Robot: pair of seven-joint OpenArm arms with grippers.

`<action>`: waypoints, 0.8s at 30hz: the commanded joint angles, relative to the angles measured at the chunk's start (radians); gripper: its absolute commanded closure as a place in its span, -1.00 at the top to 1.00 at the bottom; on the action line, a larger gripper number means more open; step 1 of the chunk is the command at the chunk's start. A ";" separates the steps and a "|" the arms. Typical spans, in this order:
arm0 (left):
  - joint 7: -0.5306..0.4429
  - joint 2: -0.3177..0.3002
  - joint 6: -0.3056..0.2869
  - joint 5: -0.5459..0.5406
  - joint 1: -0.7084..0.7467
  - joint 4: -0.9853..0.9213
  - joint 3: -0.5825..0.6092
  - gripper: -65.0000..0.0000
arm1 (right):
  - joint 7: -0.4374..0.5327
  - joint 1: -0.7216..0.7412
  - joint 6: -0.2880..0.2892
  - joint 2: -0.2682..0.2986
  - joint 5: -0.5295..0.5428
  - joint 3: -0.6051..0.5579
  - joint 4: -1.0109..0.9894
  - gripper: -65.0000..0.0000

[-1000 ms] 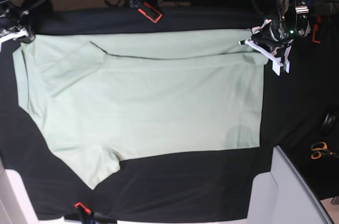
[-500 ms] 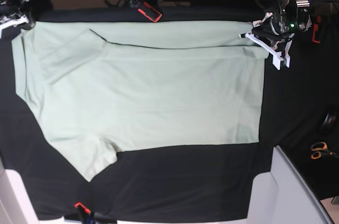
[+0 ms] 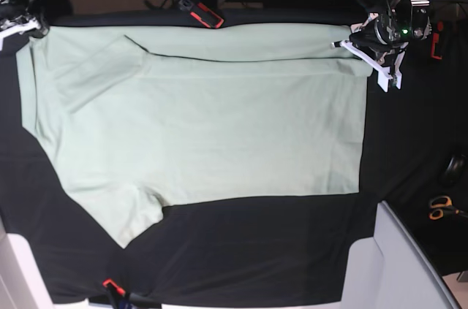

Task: Fold the T-shirt properly
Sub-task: 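Release the edge and raise both grippers away from the shirt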

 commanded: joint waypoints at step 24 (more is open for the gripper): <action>0.077 0.059 0.048 -0.002 0.162 0.349 -0.285 0.17 | -0.093 -0.033 0.006 -0.089 0.003 0.111 0.422 0.19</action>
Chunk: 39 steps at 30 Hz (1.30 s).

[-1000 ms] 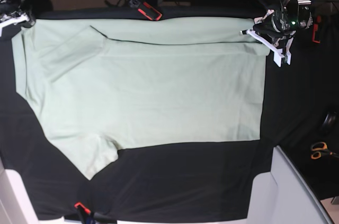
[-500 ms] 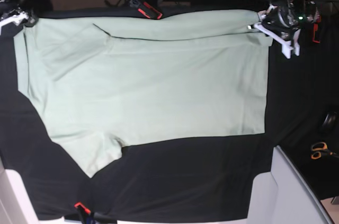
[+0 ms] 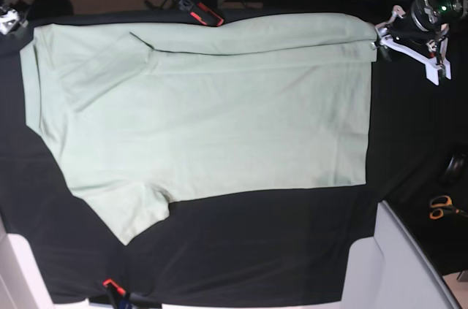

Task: Fold the T-shirt properly
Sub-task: 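Release the edge and raise both grippers away from the shirt, then move both grippers down to the hem corners of the shirt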

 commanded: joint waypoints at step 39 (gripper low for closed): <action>-0.098 -0.066 0.000 0.017 -0.612 -0.533 0.173 -1.00 | 0.822 0.950 -0.013 0.578 0.018 -1.145 -1.558 0.55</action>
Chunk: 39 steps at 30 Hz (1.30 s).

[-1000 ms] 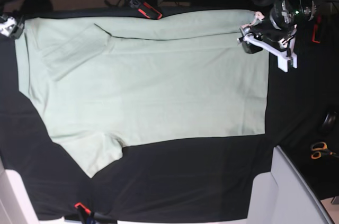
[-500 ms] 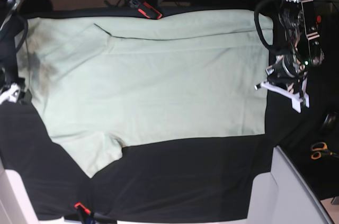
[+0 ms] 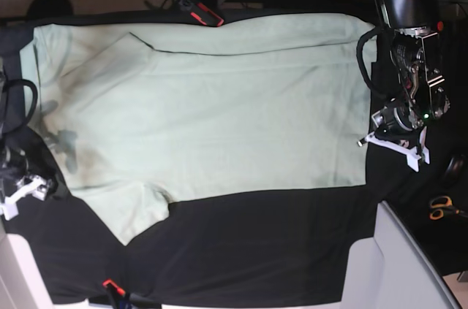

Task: Fold the T-shirt properly
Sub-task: 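Move both grippers down to the hem corners of the shirt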

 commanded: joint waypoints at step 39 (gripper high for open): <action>-0.016 -0.062 -0.003 -0.008 0.020 0.026 -0.005 -0.99 | 0.187 -0.021 -0.140 -0.111 0.015 -0.239 0.047 -0.98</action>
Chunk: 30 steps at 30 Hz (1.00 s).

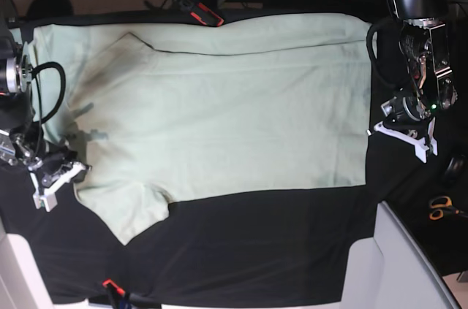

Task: Fold the T-shirt properly
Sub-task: 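Move both grippers down to the hem corners of the shirt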

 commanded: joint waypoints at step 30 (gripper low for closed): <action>-0.307 0.043 -0.001 -0.003 -0.635 -1.005 0.289 0.60 | 0.017 0.030 0.016 0.024 0.013 0.001 0.027 -0.99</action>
